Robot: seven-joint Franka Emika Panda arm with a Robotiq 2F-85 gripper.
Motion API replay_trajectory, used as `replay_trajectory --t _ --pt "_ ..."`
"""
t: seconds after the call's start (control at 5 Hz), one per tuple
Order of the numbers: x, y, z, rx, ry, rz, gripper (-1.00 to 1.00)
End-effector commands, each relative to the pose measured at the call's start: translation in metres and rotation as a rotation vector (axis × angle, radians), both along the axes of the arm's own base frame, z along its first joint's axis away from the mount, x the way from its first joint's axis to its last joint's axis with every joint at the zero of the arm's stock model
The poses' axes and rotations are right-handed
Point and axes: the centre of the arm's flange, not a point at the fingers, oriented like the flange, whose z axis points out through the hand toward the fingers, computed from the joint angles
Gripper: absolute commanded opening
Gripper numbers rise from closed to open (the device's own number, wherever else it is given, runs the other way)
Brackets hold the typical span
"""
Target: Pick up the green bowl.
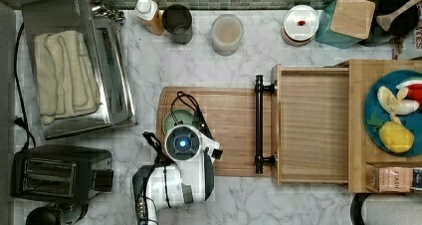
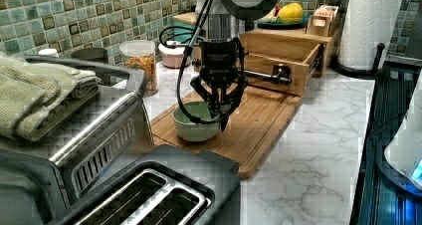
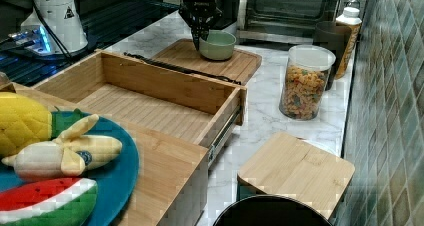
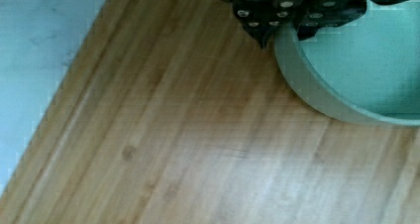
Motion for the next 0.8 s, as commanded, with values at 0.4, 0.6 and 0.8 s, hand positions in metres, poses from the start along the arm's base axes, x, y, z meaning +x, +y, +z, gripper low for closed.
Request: replay_trajectory --t 0.4,0.6,0.8 --pt "0.029 -0.022 0.142 -0.087 -0.186 0.024 -1.0" --pt "0.027 -0.044 0.198 -0.045 -0.25 -0.049 -1.0" --pt "0.046 -0.061 0.25 -0.034 -0.216 -0.078 -1.0"
